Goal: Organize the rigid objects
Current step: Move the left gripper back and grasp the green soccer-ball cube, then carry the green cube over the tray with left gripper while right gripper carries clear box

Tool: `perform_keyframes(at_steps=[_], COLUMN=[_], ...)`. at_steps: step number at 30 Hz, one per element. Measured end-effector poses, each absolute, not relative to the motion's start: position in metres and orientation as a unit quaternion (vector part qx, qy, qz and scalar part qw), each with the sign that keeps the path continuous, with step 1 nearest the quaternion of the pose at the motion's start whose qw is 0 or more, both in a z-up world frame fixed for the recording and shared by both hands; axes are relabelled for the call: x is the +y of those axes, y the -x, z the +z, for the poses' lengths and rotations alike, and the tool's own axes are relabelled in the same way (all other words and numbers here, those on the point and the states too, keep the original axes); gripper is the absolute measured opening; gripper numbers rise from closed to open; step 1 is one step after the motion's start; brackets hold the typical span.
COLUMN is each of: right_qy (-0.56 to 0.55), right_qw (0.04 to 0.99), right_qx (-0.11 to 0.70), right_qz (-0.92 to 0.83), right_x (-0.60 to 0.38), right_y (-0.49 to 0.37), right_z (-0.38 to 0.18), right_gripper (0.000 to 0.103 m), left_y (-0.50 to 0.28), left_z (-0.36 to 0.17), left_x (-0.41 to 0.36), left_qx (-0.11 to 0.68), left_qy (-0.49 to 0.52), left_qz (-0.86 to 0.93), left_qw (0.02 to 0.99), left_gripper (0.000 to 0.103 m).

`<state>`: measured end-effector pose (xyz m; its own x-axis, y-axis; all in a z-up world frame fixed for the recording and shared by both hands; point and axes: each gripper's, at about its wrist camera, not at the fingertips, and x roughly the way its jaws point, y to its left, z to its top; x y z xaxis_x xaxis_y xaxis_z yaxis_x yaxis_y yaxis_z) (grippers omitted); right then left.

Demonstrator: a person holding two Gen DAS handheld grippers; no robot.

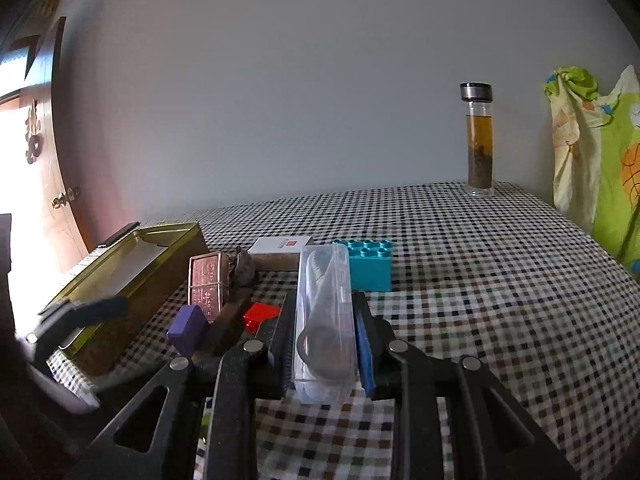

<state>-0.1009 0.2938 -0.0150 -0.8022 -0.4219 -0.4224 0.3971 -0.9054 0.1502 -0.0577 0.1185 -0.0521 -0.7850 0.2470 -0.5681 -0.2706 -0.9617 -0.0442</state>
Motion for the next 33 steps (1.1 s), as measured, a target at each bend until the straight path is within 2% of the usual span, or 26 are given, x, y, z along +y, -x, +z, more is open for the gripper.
perform_keyframes(at_steps=[3, 8, 10, 12, 13, 20, 33], right_qy=[-0.228, -0.225, -0.229, -0.232, -0.232, -0.221, -0.19], right_qw=[0.217, 0.223, 0.226, 0.227, 0.227, 0.228, 0.275], right_qx=[-0.035, -0.034, -0.031, -0.029, -0.027, -0.025, -0.013], right_qz=[-0.949, -0.948, -0.946, -0.945, -0.945, -0.948, -0.942], right_x=[0.3, 0.298, 0.297, 0.294, 0.293, 0.293, 0.263], right_y=[0.098, 0.1, 0.1, 0.1, 0.1, 0.096, 0.086], right_z=[-0.017, -0.017, -0.017, -0.019, -0.019, -0.019, 0.001], right_gripper=[0.028, 0.028, 0.028, 0.028, 0.028, 0.028, 0.028], left_y=[0.062, 0.064, 0.066, 0.066, 0.065, 0.062, 0.05], left_z=[-0.059, -0.063, -0.067, -0.067, -0.067, -0.064, -0.011], left_x=[0.127, 0.143, 0.148, 0.149, 0.149, 0.139, 0.076], left_qx=[0.021, 0.049, 0.061, 0.065, 0.064, 0.039, 0.0], left_qy=[0.323, 0.339, 0.35, 0.347, 0.345, 0.331, 0.25], left_qz=[0.934, 0.925, 0.92, 0.921, 0.92, 0.923, 0.957], left_qw=[0.15, 0.163, 0.167, 0.166, 0.173, 0.192, 0.148], left_gripper=[0.088, 0.084, 0.067, 0.059, 0.046, 0.039, 0.038])
